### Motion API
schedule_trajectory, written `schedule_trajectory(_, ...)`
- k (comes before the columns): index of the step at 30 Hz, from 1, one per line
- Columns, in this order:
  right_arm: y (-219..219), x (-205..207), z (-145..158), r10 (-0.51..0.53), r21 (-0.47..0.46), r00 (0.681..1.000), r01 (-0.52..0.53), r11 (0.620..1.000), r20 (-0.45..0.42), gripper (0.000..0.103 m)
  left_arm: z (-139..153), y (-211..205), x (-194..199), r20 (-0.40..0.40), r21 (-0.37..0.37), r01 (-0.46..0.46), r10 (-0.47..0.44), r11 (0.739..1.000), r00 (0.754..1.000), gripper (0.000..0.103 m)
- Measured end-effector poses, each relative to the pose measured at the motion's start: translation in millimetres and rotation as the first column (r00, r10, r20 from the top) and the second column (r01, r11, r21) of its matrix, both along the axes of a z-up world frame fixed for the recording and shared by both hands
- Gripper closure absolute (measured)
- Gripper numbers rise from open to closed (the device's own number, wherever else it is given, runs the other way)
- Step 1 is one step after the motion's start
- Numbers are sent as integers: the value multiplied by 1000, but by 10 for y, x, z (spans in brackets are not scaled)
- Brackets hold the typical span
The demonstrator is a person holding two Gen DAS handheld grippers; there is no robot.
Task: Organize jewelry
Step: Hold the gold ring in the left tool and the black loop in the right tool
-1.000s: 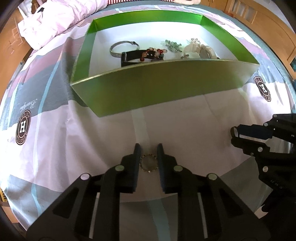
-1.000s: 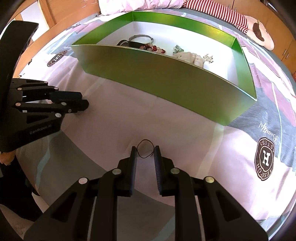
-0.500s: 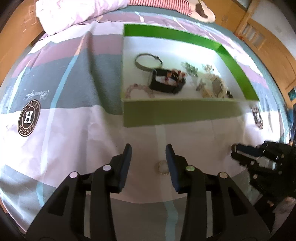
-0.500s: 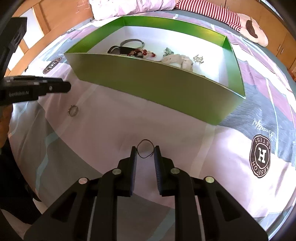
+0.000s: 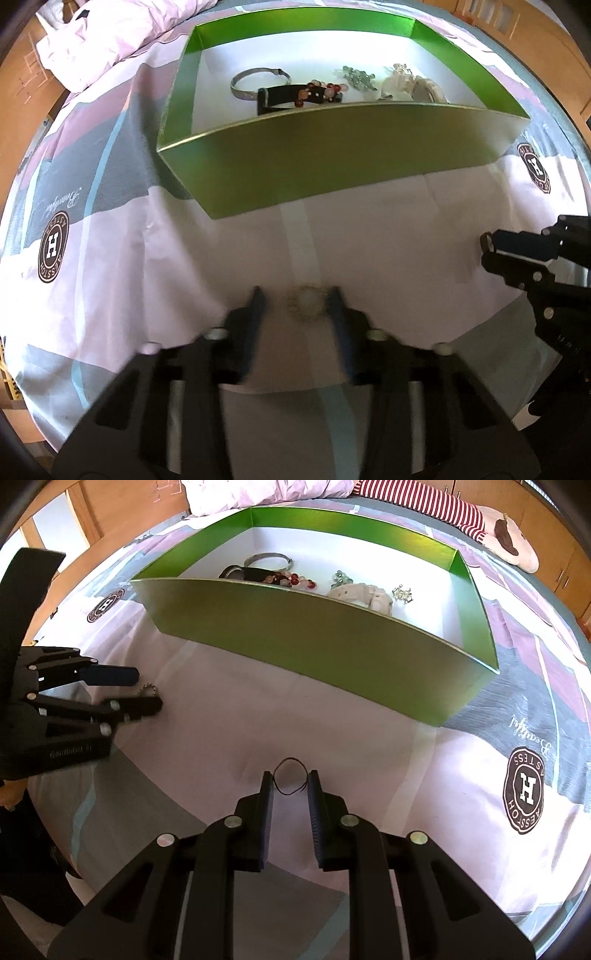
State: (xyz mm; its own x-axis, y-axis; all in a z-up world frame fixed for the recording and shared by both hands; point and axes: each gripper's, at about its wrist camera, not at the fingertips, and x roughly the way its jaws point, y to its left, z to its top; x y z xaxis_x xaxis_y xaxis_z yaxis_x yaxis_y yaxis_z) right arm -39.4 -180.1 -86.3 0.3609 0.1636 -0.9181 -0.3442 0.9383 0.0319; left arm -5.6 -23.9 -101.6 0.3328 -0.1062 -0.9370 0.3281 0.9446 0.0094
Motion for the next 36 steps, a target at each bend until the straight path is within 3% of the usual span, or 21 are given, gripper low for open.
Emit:
schedule_trajectory(1, 7, 1, -7, 1, -1, 1000, -1, 1000, -1, 84, 10, 12, 5, 3, -4, -5, 5, 1000, 1000, 82)
schedule_trajectory(14, -1, -14, -7, -6, 2, 1000, 6, 1000, 14, 84, 156, 47, -20, 95, 2, -23, 23, 1000, 995, 82)
schedule_trajectory(36, 60, -4, -43, 6, -17, 1000, -6, 1000, 5, 84, 129, -51, -49, 109, 47, -5, 0, 999, 994, 82)
